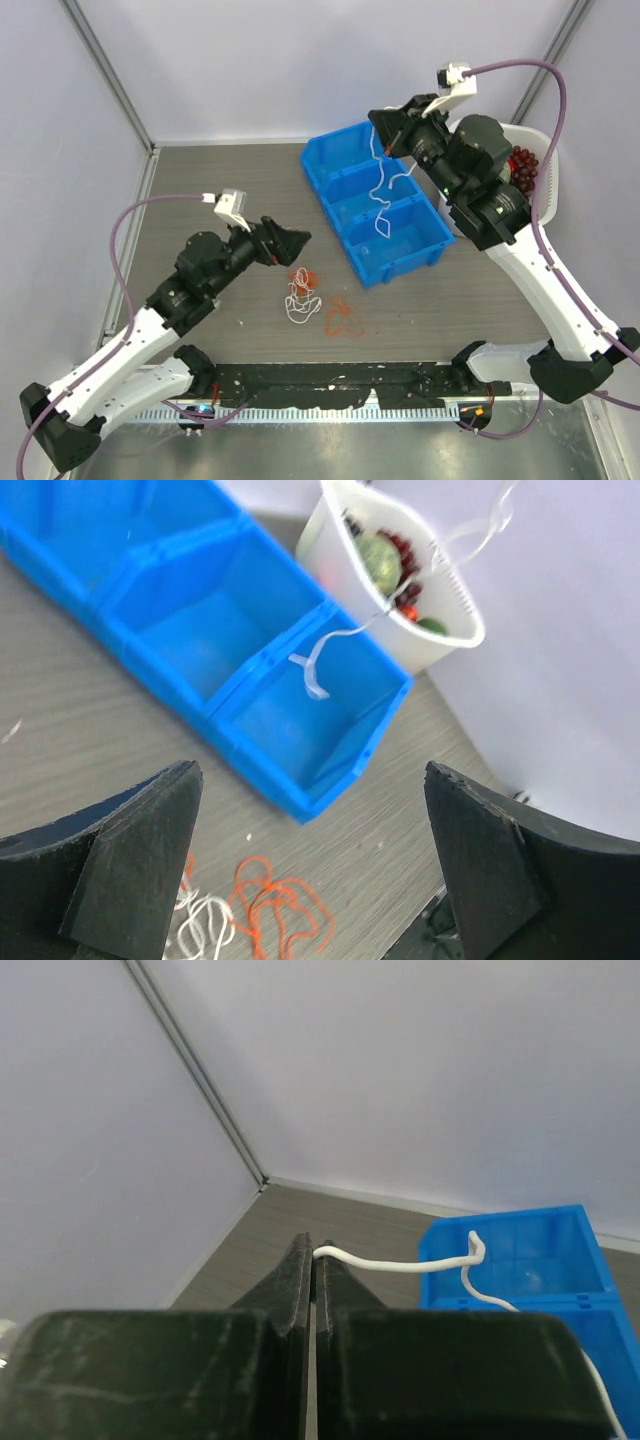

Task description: Untangle the cables

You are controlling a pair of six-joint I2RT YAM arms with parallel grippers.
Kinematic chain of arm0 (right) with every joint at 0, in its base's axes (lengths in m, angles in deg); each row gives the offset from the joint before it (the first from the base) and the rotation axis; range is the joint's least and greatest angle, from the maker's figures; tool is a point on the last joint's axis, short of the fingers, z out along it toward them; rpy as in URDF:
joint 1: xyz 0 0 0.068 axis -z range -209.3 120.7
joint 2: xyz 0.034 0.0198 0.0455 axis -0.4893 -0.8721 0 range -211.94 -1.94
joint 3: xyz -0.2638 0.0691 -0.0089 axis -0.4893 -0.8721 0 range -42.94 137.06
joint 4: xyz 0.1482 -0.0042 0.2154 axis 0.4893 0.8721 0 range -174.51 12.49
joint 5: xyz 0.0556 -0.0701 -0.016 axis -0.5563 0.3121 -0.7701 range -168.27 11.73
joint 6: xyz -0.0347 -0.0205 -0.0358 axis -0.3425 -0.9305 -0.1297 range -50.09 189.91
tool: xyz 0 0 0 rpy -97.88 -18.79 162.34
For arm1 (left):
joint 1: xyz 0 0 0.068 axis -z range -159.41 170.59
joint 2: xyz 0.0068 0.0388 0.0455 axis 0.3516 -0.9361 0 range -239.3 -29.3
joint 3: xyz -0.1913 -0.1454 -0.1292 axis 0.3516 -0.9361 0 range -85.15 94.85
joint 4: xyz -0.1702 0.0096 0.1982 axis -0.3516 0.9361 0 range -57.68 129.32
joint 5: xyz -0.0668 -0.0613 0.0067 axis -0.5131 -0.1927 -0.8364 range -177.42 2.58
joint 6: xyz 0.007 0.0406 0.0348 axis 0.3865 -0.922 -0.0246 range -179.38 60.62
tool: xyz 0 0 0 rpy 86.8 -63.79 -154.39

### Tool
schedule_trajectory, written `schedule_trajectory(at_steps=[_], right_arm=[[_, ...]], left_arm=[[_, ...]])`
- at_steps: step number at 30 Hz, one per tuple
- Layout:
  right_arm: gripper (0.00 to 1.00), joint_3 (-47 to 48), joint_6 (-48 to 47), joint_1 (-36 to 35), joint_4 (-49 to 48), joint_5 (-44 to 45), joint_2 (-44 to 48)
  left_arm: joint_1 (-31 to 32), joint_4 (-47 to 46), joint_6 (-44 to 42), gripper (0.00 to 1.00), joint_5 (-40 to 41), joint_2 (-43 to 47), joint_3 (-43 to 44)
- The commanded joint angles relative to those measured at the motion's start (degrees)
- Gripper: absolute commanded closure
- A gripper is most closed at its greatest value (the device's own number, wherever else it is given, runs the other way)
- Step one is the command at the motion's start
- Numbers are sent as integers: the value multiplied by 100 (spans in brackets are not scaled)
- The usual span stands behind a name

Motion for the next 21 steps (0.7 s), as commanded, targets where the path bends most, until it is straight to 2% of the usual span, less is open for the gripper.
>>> schedule_trajectory(at_steps=[1, 7, 10, 13, 21], right_arm=[[99, -586, 10, 169, -403, 261, 588], [99, -1421, 36, 345, -438, 463, 852], [99, -1739, 80, 362, -438, 507, 1018], [99, -2168, 203, 389, -456, 586, 1133], [99, -3391, 748, 512, -526, 613, 1133]], left_arm=[[9, 1336, -197, 2, -14, -154, 1183], [9, 2602, -1031, 0, -110, -1049, 3300], [9, 2832, -1505, 0, -286, -1376, 3769], [9, 2631, -1788, 0, -181, -1385, 3604], [9, 1796, -2183, 0, 206, -1042, 2426]])
